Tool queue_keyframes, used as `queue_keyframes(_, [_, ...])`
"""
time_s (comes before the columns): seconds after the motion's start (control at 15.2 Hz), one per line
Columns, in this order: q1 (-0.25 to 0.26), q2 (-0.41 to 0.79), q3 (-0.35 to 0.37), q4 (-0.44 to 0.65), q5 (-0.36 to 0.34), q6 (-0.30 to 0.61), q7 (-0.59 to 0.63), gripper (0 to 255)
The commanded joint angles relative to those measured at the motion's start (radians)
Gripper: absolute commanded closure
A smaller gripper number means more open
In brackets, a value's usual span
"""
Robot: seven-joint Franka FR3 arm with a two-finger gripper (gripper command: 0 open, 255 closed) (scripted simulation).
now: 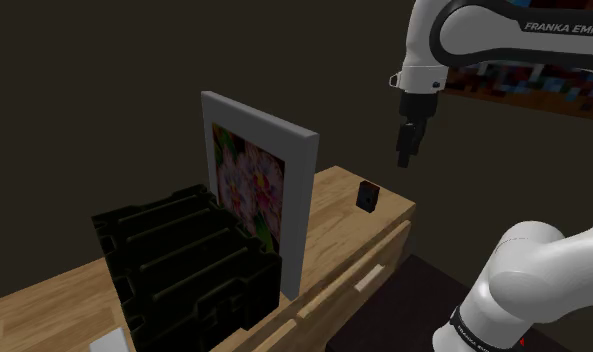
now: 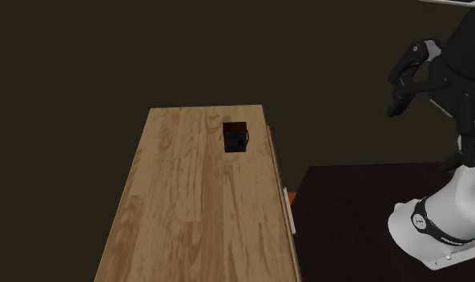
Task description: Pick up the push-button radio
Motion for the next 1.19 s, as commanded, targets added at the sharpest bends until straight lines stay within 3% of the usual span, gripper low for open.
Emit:
queue_keyframes(0.0, [0.000, 0.000, 0.000, 0.000, 0.000, 0.000, 0.000, 0])
queue_keyframes(0.59, [-0.045, 0.132, -0.140, -0.097, -0.096, 0.255, -0.148, 0])
queue_keyframes(1.12, [-0.077, 0.340, -0.262, -0.090, -0.138, 0.482, -0.276, 0])
